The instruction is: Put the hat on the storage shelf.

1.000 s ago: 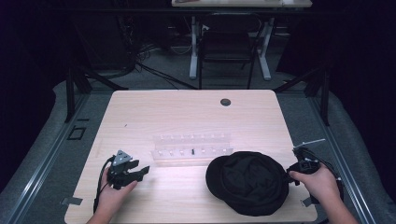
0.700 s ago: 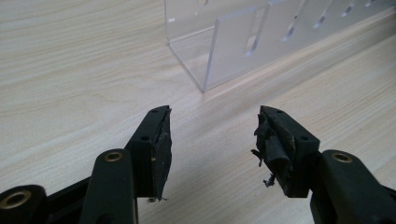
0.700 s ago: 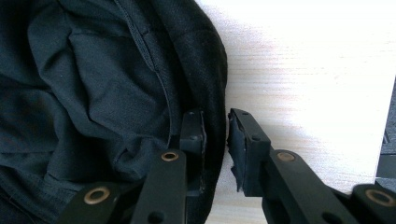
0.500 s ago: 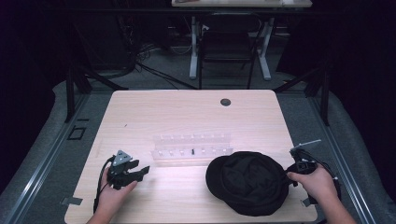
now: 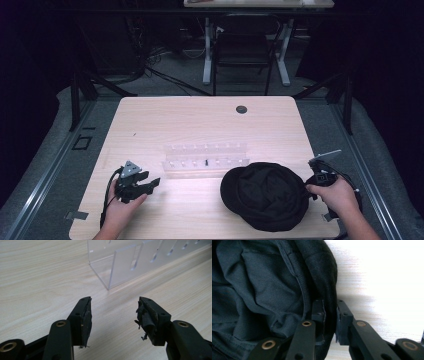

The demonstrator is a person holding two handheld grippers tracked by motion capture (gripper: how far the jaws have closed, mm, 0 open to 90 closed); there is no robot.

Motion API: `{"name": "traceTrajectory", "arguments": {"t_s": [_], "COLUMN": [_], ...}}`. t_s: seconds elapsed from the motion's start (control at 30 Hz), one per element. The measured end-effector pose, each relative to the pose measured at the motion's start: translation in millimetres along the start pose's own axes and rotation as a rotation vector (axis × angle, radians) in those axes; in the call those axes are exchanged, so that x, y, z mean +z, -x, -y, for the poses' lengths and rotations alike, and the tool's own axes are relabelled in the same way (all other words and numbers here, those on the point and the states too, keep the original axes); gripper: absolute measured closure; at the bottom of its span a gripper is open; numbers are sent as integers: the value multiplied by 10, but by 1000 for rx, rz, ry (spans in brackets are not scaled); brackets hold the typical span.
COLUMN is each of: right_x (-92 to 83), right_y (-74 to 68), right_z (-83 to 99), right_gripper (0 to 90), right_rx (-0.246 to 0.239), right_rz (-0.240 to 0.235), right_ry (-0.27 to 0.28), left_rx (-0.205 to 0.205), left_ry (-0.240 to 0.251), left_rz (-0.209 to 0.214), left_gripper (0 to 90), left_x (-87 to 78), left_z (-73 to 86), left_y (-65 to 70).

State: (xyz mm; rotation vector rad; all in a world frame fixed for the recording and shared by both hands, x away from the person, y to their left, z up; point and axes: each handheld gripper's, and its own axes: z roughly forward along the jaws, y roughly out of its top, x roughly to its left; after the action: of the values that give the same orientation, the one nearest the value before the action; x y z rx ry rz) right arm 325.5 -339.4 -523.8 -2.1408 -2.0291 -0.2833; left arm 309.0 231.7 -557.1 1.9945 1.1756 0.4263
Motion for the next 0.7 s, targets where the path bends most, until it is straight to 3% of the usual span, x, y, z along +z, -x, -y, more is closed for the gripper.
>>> {"name": "traceTrajectory", "arguments": {"t_s": [0.2, 0.33, 0.53, 0.6, 0.7], "right_x": [-8, -47, -120, -140, -236], "right_y": [-26, -33, -49, -78, -90], "right_z": [5, 17, 43, 62, 49], "right_gripper": [868, 876, 877, 877, 877], "right_rx": [7, -19, -19, 1, -38], "right_rz": [1, 3, 2, -6, 9], "right_ry": [7, -3, -6, 33, -6], "left_rx": [0, 1, 0, -2, -2], "left_ry": [-1, 0, 0, 10, 10], "left_rz": [-2, -3, -4, -7, -8], "left_gripper": [454, 453, 454, 454, 454], "left_x": [-1, -3, -4, 3, 3], "left_z": [0, 0, 1, 5, 5], "left_y": [-2, -3, -3, 1, 2]}}
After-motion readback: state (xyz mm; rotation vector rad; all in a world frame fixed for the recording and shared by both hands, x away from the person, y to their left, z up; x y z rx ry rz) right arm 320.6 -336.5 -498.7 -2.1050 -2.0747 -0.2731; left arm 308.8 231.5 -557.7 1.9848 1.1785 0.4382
